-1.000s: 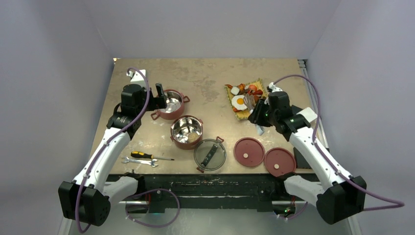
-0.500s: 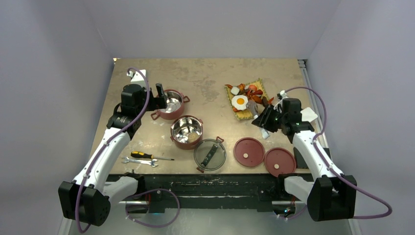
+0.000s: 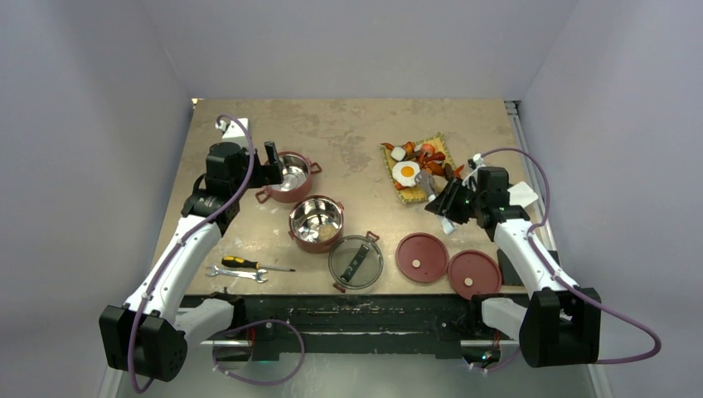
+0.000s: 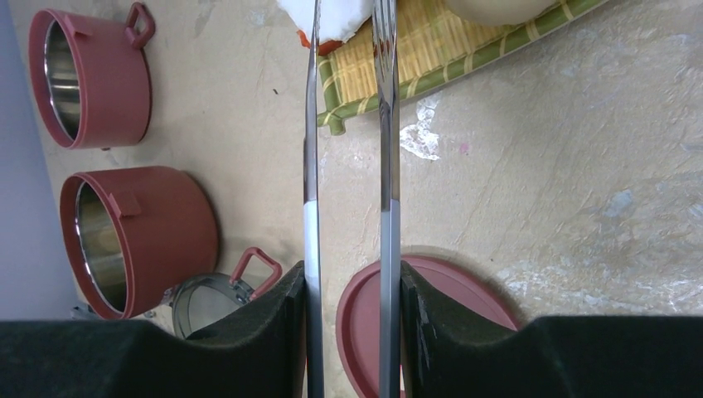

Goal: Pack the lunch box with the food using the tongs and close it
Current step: Pick up the fake food from the plate.

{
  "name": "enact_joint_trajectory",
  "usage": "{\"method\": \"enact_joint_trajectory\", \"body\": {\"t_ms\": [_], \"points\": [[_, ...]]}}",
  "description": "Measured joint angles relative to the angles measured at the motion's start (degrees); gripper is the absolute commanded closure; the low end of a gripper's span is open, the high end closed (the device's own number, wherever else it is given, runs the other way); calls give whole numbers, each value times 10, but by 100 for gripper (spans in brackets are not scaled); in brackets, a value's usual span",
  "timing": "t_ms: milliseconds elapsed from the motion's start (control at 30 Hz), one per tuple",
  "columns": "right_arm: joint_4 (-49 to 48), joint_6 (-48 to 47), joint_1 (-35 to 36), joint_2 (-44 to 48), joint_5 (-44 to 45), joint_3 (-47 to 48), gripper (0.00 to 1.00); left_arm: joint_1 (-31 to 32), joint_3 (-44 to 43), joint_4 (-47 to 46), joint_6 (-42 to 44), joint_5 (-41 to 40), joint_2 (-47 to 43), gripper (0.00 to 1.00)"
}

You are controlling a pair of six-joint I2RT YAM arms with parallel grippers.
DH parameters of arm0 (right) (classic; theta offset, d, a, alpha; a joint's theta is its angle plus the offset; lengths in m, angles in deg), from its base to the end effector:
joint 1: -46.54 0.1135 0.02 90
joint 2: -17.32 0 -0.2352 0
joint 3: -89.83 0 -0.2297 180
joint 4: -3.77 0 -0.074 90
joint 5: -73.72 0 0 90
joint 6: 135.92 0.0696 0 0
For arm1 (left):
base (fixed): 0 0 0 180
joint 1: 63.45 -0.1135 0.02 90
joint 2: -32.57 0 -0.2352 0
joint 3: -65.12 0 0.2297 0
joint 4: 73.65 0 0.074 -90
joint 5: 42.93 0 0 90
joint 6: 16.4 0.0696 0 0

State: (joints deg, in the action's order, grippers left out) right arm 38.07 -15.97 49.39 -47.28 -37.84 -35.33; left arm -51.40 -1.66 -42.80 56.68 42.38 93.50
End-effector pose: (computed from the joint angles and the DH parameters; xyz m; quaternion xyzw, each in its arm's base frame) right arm 0.2436 0.0377 0.1906 0.1409 0.8964 0.2734 0.3191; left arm 0.2595 -0.0496 0.2819 -0.0578 0.8410 -0.1009 0.5284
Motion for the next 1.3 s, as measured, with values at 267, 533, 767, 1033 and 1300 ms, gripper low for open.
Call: {"method": "enact_joint_trajectory", "body": {"t_ms": [267, 533, 767, 1033, 1300], "points": [[-8, 0, -4, -13, 7, -18, 59, 0, 0, 0, 0, 1, 2, 1], [-31, 0, -6, -28, -8, -24, 60, 0, 0, 0, 0, 2, 2, 1], [-56, 5, -7, -34, -28, -27, 63, 0, 0, 0, 0, 2, 2, 1], [-69, 16, -7, -34, -38, -27, 65, 0, 0, 0, 0, 2, 3, 1], [-86, 32, -7, -31, -54, -32, 65, 0, 0, 0, 0, 2, 4, 1]]}}
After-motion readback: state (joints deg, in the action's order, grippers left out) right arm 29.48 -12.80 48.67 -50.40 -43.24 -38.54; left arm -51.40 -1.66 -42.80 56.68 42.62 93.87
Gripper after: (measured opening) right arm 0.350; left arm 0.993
